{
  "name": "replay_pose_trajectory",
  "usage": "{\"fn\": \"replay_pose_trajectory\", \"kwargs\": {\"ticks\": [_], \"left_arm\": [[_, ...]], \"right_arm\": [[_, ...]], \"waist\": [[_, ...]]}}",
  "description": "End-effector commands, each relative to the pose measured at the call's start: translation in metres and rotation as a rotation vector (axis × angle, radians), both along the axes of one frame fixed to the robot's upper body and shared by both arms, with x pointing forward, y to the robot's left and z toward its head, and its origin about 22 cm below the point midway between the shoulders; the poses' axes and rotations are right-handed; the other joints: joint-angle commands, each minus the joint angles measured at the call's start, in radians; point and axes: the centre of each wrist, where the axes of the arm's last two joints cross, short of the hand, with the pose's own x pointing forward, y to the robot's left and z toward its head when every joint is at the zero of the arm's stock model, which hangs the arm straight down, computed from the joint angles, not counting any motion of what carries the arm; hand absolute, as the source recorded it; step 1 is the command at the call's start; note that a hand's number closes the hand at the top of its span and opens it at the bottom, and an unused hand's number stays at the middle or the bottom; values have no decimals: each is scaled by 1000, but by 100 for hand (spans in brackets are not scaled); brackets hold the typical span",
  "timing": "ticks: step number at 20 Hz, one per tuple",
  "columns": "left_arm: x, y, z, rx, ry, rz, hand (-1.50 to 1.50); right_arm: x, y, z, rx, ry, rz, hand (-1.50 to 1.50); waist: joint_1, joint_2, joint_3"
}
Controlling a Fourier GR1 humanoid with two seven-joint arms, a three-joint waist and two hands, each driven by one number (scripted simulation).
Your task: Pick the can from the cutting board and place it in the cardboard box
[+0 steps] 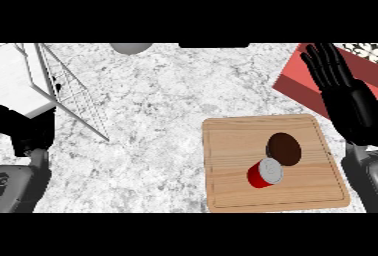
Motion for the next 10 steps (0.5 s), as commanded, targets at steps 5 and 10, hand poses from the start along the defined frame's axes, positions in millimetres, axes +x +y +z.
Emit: {"fn": "replay_pose_trajectory", "kwargs": {"ticks": [5,10], "left_arm": [[-41,22,-8,-87,99,-166,0],[-48,11,-20,-146,168,-201,0]], "right_arm": [[-37,-42,2,13,238,-5,-150],[-62,-49,-13,26,-66,-404,-150]], "waist": [[-3,6,-4],[-21,6,-2]]}}
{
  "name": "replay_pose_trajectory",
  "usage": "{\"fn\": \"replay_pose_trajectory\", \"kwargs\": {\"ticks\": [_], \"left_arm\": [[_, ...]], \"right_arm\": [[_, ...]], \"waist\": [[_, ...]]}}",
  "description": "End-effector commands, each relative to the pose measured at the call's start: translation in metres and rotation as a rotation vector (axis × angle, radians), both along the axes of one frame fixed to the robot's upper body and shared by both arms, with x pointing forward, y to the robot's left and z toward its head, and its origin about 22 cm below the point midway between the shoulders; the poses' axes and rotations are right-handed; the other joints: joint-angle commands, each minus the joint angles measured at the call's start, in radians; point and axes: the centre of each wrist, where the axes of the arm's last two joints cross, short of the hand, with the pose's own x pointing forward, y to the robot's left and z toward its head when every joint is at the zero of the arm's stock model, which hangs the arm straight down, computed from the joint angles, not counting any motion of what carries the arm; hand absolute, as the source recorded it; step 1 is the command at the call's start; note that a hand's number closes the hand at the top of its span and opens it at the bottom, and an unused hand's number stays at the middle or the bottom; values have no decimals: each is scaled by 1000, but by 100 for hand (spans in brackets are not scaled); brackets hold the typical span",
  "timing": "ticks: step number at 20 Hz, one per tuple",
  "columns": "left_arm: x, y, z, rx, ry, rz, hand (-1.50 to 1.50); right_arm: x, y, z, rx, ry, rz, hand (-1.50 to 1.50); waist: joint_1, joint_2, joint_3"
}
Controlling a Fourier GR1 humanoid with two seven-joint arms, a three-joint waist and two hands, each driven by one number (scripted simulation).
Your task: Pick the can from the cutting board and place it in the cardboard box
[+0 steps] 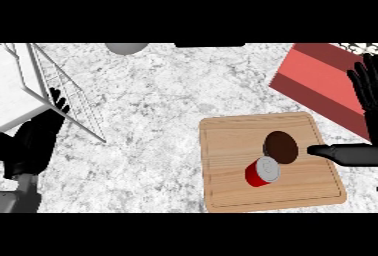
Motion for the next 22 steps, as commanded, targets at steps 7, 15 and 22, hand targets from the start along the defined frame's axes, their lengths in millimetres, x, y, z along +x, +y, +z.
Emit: {"fn": "replay_pose_trajectory", "kwargs": {"ticks": [7,15,22], "left_arm": [[-24,7,1,-30,49,-63,0],[-22,13,3,-50,47,-52,0],[-12,15,16,-41,17,-91,0]], "right_arm": [[-89,14,16,-235,-197,96,-150],[-94,8,62,-874,159,89,-150],[-106,58,77,-1066,396,116,-150]], "waist": [[5,5,-1],[11,6,-5],[52,15,-4]]}}
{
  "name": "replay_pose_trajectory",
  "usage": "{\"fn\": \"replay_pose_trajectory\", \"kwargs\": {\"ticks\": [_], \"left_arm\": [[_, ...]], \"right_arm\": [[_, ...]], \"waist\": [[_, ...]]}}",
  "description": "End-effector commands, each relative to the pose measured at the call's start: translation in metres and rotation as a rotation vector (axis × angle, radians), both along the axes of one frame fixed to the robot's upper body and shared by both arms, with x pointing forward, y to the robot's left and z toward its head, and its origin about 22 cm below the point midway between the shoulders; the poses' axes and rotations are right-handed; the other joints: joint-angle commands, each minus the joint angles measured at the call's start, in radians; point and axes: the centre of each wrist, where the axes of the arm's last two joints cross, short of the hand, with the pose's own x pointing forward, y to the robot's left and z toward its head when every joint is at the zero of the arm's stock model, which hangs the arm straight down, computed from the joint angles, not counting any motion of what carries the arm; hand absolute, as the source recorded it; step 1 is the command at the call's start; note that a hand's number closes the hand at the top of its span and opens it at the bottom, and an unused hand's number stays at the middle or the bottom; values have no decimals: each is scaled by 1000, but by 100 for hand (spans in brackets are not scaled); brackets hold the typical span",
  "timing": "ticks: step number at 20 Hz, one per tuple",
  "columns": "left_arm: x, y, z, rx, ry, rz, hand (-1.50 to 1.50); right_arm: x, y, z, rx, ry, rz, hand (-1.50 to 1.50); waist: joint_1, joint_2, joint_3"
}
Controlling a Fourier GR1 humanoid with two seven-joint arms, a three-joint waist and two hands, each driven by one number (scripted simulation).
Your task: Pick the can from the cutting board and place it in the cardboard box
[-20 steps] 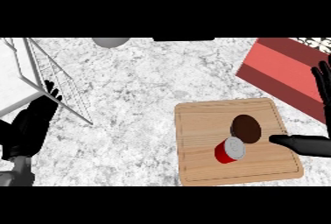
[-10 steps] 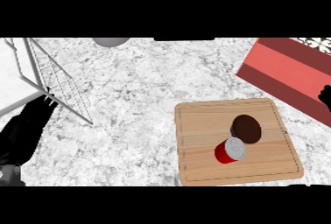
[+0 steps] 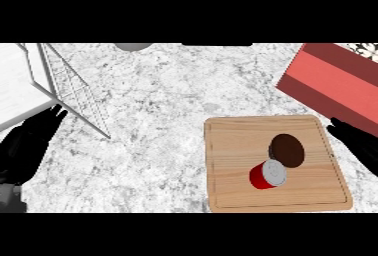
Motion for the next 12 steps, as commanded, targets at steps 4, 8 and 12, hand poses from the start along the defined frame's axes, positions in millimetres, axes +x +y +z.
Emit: {"fn": "replay_pose_trajectory", "kwargs": {"ticks": [4,8,12], "left_arm": [[3,4,3,1,9,-30,0],[3,4,-6,-13,26,-15,0],[2,20,-9,-7,20,-6,0]], "right_arm": [[-1,39,15,-136,195,-68,-150],[20,59,11,-123,277,-63,-150],[39,59,5,-149,325,-82,-150]], "waist": [[13,3,2],[9,2,3],[-2,1,4]]}}
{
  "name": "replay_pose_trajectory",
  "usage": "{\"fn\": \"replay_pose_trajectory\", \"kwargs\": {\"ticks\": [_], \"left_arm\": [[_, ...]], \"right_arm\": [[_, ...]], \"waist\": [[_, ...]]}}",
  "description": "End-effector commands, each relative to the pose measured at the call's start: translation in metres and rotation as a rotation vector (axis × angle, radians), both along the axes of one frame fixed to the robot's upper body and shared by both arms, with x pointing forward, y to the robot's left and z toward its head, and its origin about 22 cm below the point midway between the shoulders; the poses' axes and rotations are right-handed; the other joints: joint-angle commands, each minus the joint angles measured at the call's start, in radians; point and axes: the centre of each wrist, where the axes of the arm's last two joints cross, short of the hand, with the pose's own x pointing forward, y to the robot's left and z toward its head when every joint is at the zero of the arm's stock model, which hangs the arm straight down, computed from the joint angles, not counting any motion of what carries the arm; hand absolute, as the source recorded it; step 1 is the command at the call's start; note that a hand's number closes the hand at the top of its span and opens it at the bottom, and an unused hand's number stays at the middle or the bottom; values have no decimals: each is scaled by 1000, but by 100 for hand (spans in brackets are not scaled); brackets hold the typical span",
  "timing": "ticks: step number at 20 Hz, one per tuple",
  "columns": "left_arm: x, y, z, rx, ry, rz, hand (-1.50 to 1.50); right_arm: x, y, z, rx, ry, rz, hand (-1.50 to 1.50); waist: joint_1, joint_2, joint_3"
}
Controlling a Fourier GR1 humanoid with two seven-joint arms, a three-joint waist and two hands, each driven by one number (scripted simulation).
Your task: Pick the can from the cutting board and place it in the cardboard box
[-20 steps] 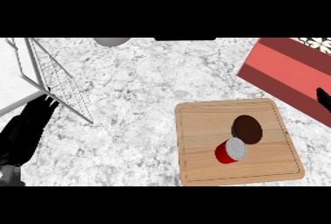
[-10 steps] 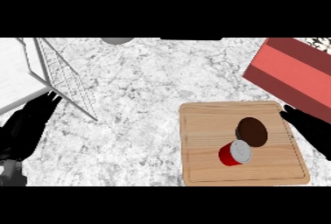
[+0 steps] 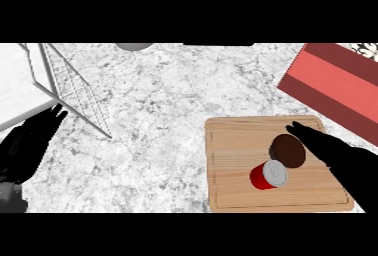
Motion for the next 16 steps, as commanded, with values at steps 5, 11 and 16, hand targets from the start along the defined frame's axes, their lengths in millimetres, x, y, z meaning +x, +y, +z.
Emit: {"fn": "replay_pose_trajectory", "kwargs": {"ticks": [5,11,16], "left_arm": [[3,-10,3,-1,-7,19,0],[-18,-19,-18,7,-2,17,0],[-8,-12,-8,5,-10,20,0]], "right_arm": [[11,-1,-18,-52,91,-6,-150],[14,7,-28,-69,92,6,-150],[12,19,-20,-36,18,11,-150]], "waist": [[-19,-3,2],[-14,-3,2],[-16,-3,2]]}}
